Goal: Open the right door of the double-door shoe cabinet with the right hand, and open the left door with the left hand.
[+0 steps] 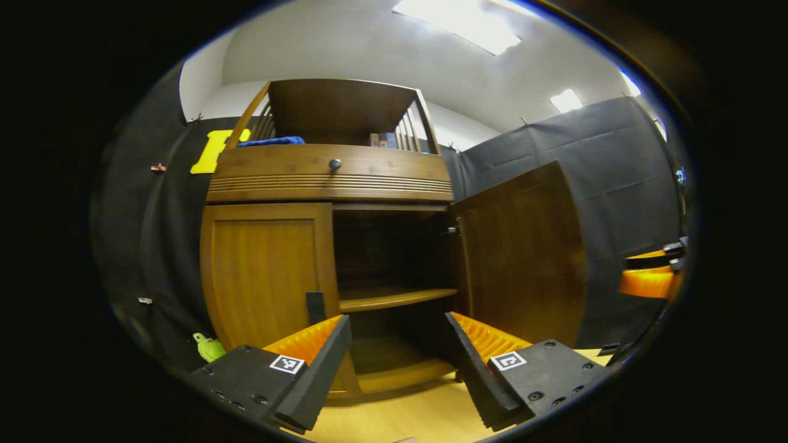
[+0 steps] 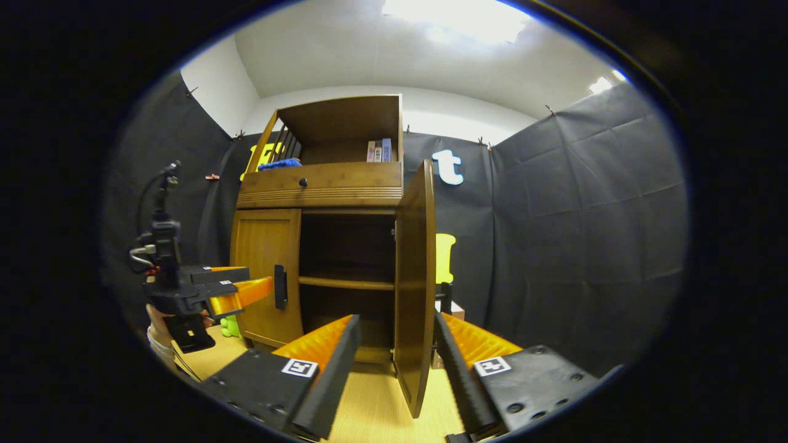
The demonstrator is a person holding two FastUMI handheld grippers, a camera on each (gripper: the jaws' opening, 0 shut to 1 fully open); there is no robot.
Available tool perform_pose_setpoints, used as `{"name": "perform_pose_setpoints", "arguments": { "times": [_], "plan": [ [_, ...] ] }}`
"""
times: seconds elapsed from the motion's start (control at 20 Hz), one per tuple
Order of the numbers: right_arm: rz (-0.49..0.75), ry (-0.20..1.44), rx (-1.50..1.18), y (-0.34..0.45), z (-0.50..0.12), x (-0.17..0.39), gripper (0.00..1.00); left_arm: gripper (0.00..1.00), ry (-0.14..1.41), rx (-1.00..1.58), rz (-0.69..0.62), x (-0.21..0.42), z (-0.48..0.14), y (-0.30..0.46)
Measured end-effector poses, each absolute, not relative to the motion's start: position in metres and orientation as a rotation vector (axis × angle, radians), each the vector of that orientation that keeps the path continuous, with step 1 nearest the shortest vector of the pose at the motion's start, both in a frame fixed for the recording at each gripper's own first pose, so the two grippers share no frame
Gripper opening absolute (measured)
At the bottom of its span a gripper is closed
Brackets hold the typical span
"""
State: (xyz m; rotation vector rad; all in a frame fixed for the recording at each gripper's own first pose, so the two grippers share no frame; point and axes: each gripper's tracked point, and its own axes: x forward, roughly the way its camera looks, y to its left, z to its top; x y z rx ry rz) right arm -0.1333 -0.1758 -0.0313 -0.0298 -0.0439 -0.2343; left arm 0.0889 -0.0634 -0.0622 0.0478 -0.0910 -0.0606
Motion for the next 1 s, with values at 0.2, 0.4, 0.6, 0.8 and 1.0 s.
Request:
{"name": "perform_pose_setpoints", "arguments": {
  "times": [0.2,0.4,0.6,0.8,1.0],
  "plan": [
    [-0.215,-0.042,-0.041,-0.164,-0.033,-0.144,1.00,0.94,-0.088,0.004,0.062,0.132,-0.067,-0.016],
    [-0.194,0.016,-0.039,-0.162,-0.050,-0.143,0.95,0.92,-0.070,-0.012,0.136,0.173,-0.085,0.009],
    [-0.191,0.049,-0.041,-0.166,-0.060,-0.136,0.95,0.88,-0.051,0.000,0.161,0.210,-0.105,0.022],
    [-0.193,0.061,-0.032,-0.170,-0.063,-0.132,0.95,0.80,-0.056,0.020,0.181,0.231,-0.115,0.030],
    [-0.205,0.052,-0.020,-0.176,-0.061,-0.128,0.95,0.65,-0.042,0.000,0.198,0.246,-0.127,0.038]
  ]
}}
